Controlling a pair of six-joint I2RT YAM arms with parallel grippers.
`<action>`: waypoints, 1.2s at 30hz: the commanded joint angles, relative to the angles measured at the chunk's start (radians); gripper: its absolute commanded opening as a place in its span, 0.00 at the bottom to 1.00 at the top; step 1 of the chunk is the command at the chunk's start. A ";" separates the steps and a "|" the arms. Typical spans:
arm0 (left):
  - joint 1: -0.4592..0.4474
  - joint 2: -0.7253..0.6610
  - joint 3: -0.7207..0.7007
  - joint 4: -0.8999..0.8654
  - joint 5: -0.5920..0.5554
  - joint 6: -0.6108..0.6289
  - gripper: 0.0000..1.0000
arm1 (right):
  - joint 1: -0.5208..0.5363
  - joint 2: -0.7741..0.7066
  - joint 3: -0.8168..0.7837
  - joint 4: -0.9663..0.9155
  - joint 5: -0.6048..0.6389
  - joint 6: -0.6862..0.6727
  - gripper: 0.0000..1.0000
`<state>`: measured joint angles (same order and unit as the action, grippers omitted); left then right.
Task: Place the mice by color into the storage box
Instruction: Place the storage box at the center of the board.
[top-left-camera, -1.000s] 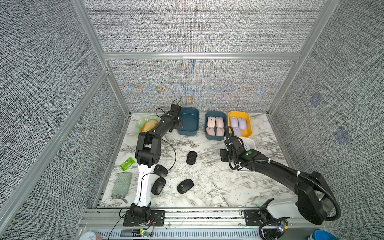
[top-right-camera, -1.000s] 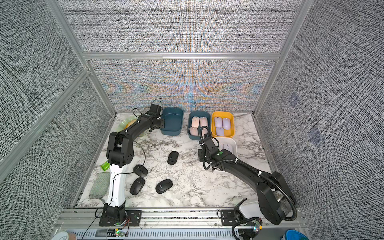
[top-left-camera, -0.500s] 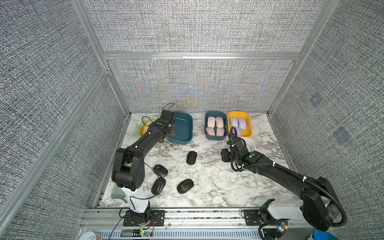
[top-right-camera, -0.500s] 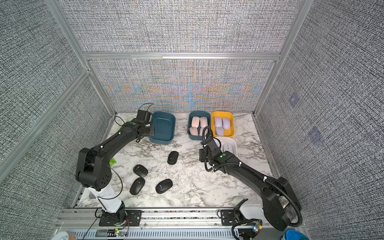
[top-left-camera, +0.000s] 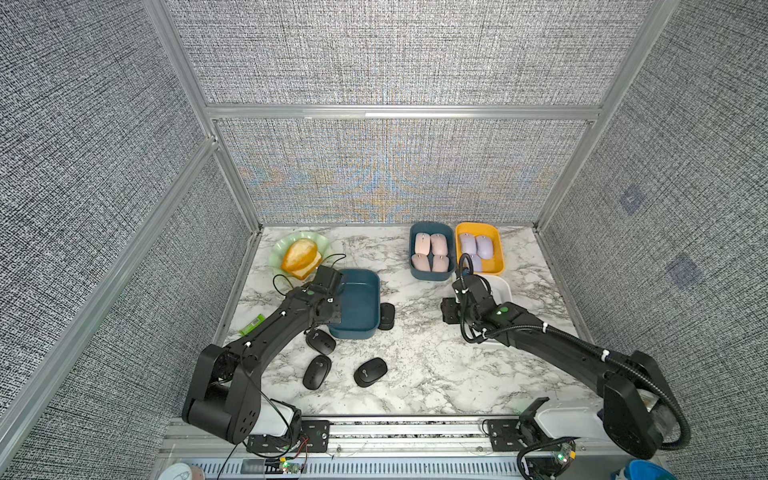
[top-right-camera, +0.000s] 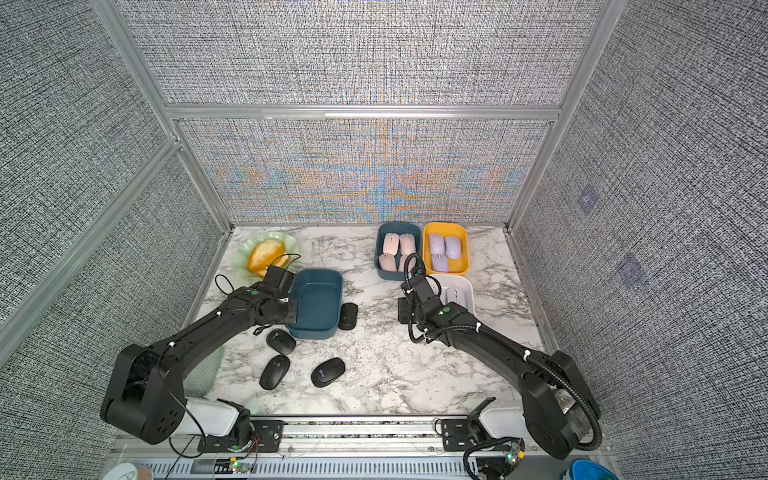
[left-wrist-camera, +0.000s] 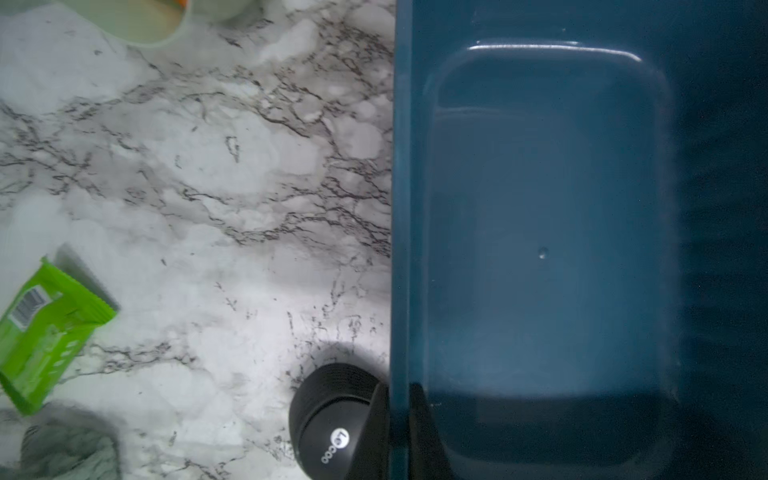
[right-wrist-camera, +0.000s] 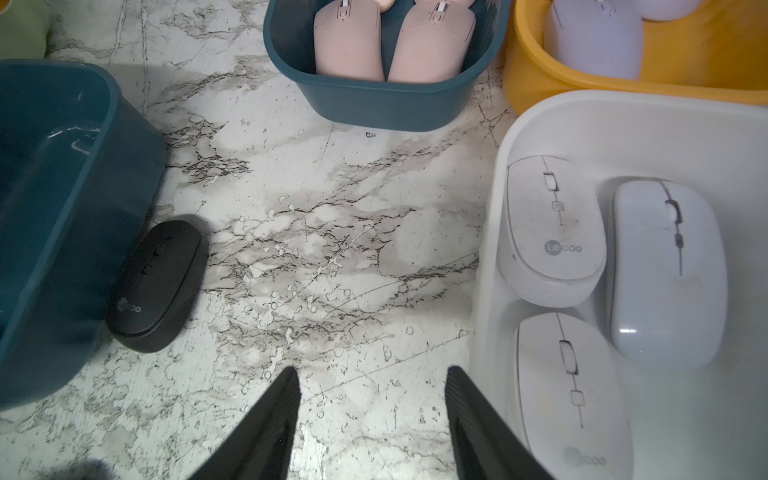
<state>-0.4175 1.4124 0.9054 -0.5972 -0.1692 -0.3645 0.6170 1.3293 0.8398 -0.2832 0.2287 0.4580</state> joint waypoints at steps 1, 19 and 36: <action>-0.065 0.013 -0.003 0.011 0.045 -0.051 0.00 | 0.001 -0.001 0.002 0.010 0.020 0.007 0.59; -0.311 0.019 -0.046 0.092 -0.199 -0.600 0.00 | 0.000 0.005 -0.004 0.011 0.050 0.004 0.59; -0.334 0.046 -0.004 0.075 -0.156 -0.579 0.46 | 0.001 -0.005 -0.012 0.015 0.051 0.015 0.60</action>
<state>-0.7475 1.4918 0.8951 -0.5014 -0.3222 -0.9508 0.6170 1.3319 0.8268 -0.2779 0.2646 0.4618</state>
